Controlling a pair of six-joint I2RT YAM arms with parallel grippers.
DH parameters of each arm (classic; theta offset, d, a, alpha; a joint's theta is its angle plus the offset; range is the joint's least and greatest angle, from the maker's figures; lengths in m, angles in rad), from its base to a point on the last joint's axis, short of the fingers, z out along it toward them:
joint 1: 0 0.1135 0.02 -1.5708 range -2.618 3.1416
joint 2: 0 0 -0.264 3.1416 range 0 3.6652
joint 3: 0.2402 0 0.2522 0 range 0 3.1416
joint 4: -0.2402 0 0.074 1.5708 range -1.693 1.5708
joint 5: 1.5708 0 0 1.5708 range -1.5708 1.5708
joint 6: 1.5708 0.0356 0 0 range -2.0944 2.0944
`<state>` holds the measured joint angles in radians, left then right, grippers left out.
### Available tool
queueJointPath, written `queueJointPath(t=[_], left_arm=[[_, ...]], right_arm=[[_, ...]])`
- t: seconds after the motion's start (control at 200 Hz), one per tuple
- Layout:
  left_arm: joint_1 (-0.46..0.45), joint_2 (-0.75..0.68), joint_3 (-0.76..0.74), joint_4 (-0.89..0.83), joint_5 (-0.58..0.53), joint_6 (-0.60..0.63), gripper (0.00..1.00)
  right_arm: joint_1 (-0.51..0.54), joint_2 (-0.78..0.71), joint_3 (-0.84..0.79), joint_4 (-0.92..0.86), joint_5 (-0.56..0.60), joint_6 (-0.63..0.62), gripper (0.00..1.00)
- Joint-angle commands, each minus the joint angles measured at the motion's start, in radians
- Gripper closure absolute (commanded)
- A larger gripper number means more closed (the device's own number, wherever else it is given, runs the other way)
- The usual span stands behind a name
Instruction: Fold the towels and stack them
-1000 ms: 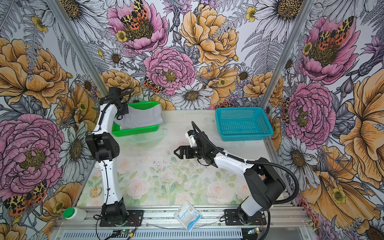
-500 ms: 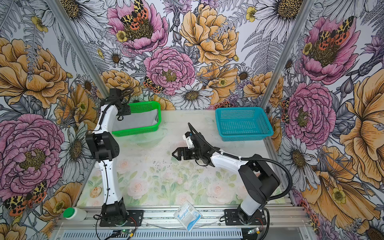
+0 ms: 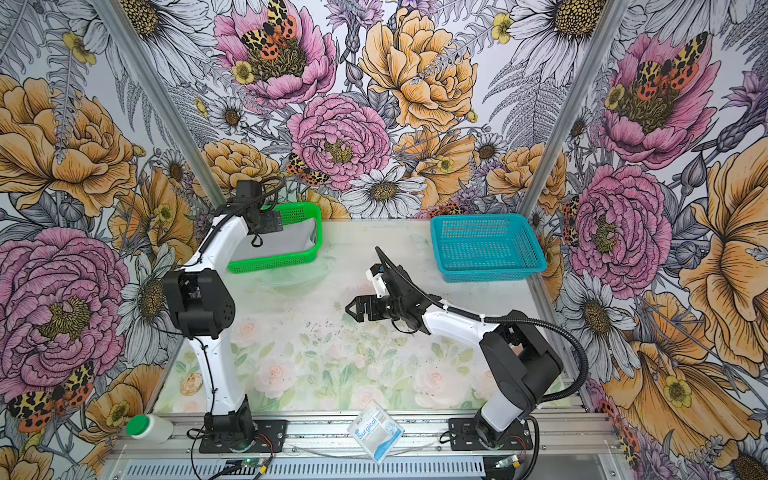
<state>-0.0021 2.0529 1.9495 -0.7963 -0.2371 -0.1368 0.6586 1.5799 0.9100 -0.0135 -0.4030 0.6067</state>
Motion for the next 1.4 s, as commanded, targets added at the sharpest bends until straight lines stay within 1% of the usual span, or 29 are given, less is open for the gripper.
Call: queueJointPath(t=[0.0, 0.055, 0.145, 0.215, 0.28, 0.295, 0.34, 0.455, 0.51, 0.56, 0.625, 0.695, 0.766, 0.826, 0.881, 0.921, 0.956, 0.991, 1.046, 1.111, 1.211, 1.226, 1.281, 1.346, 1.396], left_arm=[[-0.043, -0.191, -0.165, 0.127, 0.096, -0.058, 0.01], [-0.074, -0.307, -0.27, 0.158, 0.105, -0.069, 0.01], [-0.133, -0.455, -0.445, 0.2, 0.109, -0.08, 0.01], [-0.186, -0.552, -0.589, 0.222, 0.086, -0.084, 0.01], [-0.232, -0.637, -0.723, 0.25, 0.036, -0.091, 0.01], [-0.241, -0.656, -0.755, 0.263, 0.001, -0.088, 0.01], [-0.257, -0.711, -0.85, 0.307, -0.046, -0.085, 0.01], [-0.256, -0.822, -1.06, 0.441, -0.151, -0.09, 0.01], [-0.259, -0.867, -1.138, 0.494, -0.223, -0.082, 0.01], [-0.262, -0.896, -1.22, 0.559, -0.279, -0.05, 0.01], [-0.262, -0.92, -1.343, 0.738, -0.343, 0.032, 0.01], [-0.247, -0.921, -1.463, 0.942, -0.382, 0.111, 0.01], [-0.221, -0.897, -1.541, 1.107, -0.38, 0.145, 0.01], [-0.188, -0.855, -1.581, 1.236, -0.34, 0.164, 0.01], [-0.168, -0.817, -1.556, 1.242, -0.327, 0.169, 0.01], [-0.156, -0.783, -1.557, 1.313, -0.307, 0.191, 0.01], [-0.151, -0.755, -1.564, 1.394, -0.287, 0.207, 0.01], [-0.143, -0.729, -1.575, 1.476, -0.244, 0.222, 0.01], [-0.115, -0.687, -1.59, 1.595, -0.146, 0.224, 0.01], [-0.077, -0.623, -1.601, 1.687, -0.066, 0.188, 0.01], [-0.041, -0.48, -1.623, 1.879, -0.045, 0.156, 0.01], [-0.042, -0.481, -1.625, 1.881, -0.052, 0.153, 0.01], [-0.031, -0.525, -1.622, 1.794, -0.033, 0.137, 0.01], [-0.025, -0.496, -1.63, 1.858, -0.019, 0.141, 0.01], [-0.025, -0.508, -1.63, 1.837, -0.018, 0.138, 0.01]], right_arm=[[-0.066, -0.119, -0.046, -0.013, 0.048, -0.06, 0.01], [-0.113, -0.175, -0.082, -0.013, 0.057, -0.075, 0.01], [-0.2, -0.284, -0.159, -0.013, 0.089, -0.097, 0.01], [-0.255, -0.376, -0.234, -0.013, 0.157, -0.138, 0.01], [-0.308, -0.461, -0.302, -0.017, 0.218, -0.206, 0.0], [-0.318, -0.477, -0.316, -0.017, 0.226, -0.223, 0.0], [-0.35, -0.524, -0.347, -0.027, 0.249, -0.268, 0.01], [-0.406, -0.626, -0.397, -0.042, 0.316, -0.355, 0.0], [-0.414, -0.672, -0.427, -0.022, 0.388, -0.408, 0.01], [-0.423, -0.713, -0.469, 0.019, 0.463, -0.451, 0.01], [-0.445, -0.758, -0.528, 0.102, 0.564, -0.478, 0.0], [-0.497, -0.78, -0.59, 0.217, 0.601, -0.474, 0.01], [-0.56, -0.763, -0.633, 0.305, 0.589, -0.449, 0.0], [-0.601, -0.723, -0.649, 0.342, 0.554, -0.454, 0.01], [-0.622, -0.672, -0.673, 0.392, 0.55, -0.472, 0.01], [-0.634, -0.634, -0.691, 0.453, 0.55, -0.477, 0.01], [-0.643, -0.609, -0.674, 0.441, 0.538, -0.472, 0.01], [-0.646, -0.582, -0.672, 0.468, 0.516, -0.486, 0.0], [-0.65, -0.537, -0.685, 0.58, 0.5, -0.495, 0.01], [-0.654, -0.473, -0.703, 0.717, 0.495, -0.501, 0.01], [-0.67, -0.367, -0.705, 0.882, 0.464, -0.499, 0.0], [-0.672, -0.357, -0.705, 0.902, 0.457, -0.499, 0.01], [-0.677, -0.303, -0.699, 0.968, 0.428, -0.52, 0.0], [-0.68, -0.262, -0.69, 0.993, 0.415, -0.542, 0.01], [-0.684, -0.205, -0.698, 1.072, 0.412, -0.541, 0.01]])
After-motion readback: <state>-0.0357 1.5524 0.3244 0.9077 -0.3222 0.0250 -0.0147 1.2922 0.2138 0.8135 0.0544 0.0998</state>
